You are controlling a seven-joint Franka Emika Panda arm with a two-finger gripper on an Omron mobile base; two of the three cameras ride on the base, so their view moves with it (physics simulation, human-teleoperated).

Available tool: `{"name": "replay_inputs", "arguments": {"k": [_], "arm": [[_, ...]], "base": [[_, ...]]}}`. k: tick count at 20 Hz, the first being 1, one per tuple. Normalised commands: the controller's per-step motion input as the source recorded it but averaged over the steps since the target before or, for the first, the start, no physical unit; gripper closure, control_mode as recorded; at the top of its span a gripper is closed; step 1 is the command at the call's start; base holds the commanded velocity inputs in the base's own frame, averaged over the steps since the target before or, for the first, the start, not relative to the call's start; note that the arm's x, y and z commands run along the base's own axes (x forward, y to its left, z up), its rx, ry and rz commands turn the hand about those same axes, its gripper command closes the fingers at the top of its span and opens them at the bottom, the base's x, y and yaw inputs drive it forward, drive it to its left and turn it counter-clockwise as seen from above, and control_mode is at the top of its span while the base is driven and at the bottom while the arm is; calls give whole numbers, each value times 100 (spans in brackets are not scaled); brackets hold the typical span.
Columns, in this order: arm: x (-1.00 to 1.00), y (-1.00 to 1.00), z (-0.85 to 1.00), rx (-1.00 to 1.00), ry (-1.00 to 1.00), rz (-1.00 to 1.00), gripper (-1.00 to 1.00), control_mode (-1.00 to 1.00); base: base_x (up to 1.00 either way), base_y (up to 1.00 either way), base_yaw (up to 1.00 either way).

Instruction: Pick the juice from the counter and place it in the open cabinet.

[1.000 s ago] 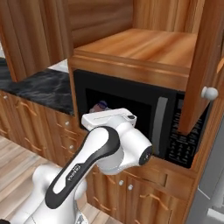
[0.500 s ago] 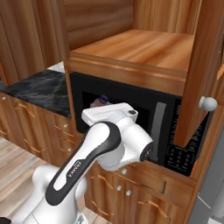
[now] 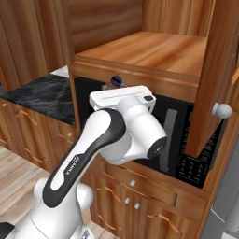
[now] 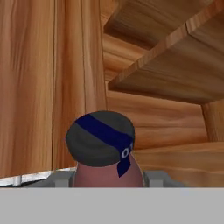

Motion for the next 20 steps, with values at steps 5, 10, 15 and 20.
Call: {"name": "replay_inputs", "arguments": {"k": [5, 10, 15, 20], "arm": [[-2, -27, 34, -6, 0, -24, 100, -100], [-1, -2, 33, -17, -3, -29, 100, -100], [-2, 0, 24, -14, -4, -34, 100, -100], [0, 14, 15, -9, -1, -43, 100, -100]], "base": [[0, 0, 0], [0, 0, 0], [0, 0, 0], [0, 0, 0]]}}
